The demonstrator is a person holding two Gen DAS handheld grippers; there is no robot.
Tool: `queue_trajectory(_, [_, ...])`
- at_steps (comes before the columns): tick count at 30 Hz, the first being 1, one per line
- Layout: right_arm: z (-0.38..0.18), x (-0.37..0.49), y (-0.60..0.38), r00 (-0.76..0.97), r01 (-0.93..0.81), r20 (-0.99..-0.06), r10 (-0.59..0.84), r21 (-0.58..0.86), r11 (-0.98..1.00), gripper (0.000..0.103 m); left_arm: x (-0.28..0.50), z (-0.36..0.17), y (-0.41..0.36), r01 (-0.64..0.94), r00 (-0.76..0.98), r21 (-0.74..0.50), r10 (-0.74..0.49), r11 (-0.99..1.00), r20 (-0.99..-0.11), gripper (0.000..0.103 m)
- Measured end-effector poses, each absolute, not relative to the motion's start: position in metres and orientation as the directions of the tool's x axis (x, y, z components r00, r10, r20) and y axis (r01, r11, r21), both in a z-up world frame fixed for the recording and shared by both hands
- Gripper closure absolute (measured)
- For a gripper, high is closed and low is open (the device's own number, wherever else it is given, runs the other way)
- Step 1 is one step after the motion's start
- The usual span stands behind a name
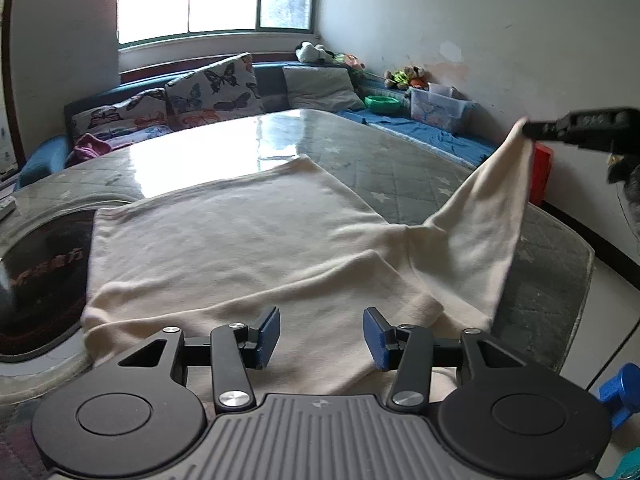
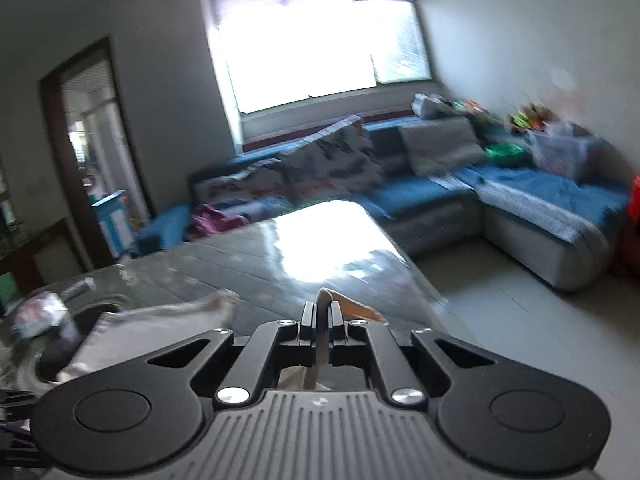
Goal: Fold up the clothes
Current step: 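Grasp the other sleeve with the right gripper and lift it over the body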
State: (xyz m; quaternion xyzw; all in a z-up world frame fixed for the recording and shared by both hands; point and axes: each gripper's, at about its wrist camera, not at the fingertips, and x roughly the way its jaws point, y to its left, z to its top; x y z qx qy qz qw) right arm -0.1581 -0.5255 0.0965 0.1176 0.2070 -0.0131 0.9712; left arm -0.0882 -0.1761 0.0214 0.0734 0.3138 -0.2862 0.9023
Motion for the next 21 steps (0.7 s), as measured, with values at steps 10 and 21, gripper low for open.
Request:
queue_trajectory(10, [0.151,-0.139,-0.432,0.901,-0.227,-0.344,0.264,0.145,0.963,0.099,-0.096,0.029,-0.127,0.485,0.701,-0.07,-0.436,0.871,-0.564,0.051])
queue_trajectory(21, [0.145,-0.103,-0.294,0.741,-0.528,-0.453,0.496,0.063,0.847,0.099,-0.109,0.021,-0.083,0.418,0.729,-0.132,-0.418,0.899,-0.542,0.051])
